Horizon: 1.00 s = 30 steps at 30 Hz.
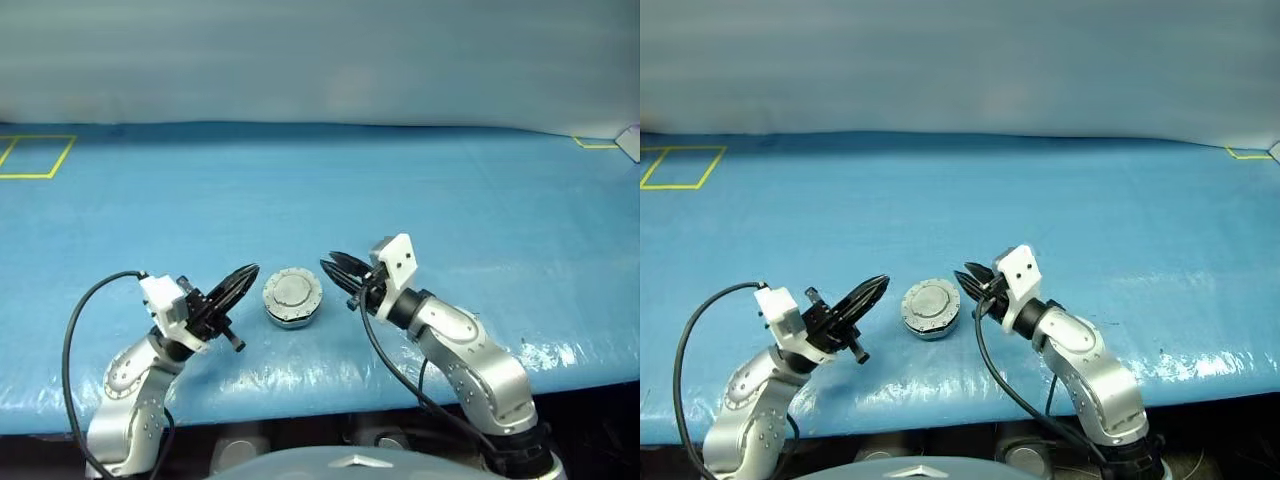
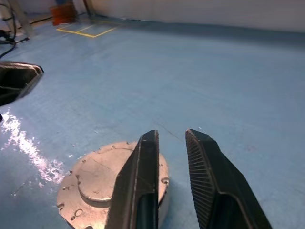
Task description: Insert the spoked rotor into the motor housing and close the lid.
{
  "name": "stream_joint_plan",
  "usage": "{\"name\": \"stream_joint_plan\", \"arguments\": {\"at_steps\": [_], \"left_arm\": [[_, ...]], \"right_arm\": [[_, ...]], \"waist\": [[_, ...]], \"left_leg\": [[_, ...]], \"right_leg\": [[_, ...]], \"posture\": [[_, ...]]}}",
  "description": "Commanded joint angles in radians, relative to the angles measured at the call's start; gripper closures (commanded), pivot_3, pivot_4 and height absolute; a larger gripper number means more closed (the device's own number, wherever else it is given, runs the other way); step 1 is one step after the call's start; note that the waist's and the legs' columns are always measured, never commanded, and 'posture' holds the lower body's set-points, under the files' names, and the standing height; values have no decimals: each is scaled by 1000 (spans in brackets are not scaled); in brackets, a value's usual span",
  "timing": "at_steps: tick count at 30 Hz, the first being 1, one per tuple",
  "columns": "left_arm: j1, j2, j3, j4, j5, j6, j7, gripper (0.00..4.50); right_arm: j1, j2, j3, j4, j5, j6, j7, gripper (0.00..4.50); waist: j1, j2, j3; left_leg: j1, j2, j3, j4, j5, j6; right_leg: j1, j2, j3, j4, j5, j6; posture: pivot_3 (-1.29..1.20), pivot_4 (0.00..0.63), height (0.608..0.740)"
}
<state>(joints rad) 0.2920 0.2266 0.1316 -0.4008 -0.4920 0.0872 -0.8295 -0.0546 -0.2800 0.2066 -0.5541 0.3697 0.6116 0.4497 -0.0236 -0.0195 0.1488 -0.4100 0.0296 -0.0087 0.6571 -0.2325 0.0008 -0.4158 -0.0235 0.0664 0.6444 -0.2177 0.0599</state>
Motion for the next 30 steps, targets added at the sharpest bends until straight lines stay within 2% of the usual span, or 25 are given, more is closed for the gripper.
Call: {"name": "stream_joint_plan", "arguments": {"at_steps": [1,4,8,11,14,26,30], "left_arm": [[79,12,-37,-25,36,-61,2,4500],[137,56,-77,5,82,-90,-26,4500],[165,58,-105,63,127,-174,-19,4500],[163,69,-122,107,175,-223,-8,4500],[159,60,-129,124,165,-242,1,4500],[148,59,-153,169,156,-283,20,4500],[157,59,-151,173,147,-285,24,4500]], "right_arm": [[-83,2,66,20,27,26,63,2341],[-135,-1,120,76,6,26,97,1336],[-170,20,172,153,-19,7,114,36],[-182,21,210,196,-51,-12,130,36],[-189,23,223,231,-73,-34,141,36],[-173,17,257,297,-179,-169,160,36],[-169,21,259,286,-187,-186,167,983]], "waist": [[-4,0,0],[-7,0,0],[-7,0,1],[-9,0,1],[-11,0,1],[-13,0,1],[-13,0,1]], "left_leg": [[0,0,0,0,0,0],[-1,0,1,-1,0,1],[-1,0,1,-1,0,1],[-1,0,2,-1,-1,1],[-3,0,3,-1,-1,1],[-4,0,3,-2,0,1],[-4,0,4,-2,-1,1]], "right_leg": [[0,0,0,0,0,0],[-1,0,0,-1,0,0],[-2,-1,0,-1,0,0],[-3,-1,0,-1,0,0],[-10,-1,1,0,0,0],[-8,0,1,1,0,0],[-9,0,1,1,0,0]], "posture": [[0,150,740],[0,150,740],[0,150,740],[0,150,740],[0,150,740],[0,150,740],[0,150,740]]}}
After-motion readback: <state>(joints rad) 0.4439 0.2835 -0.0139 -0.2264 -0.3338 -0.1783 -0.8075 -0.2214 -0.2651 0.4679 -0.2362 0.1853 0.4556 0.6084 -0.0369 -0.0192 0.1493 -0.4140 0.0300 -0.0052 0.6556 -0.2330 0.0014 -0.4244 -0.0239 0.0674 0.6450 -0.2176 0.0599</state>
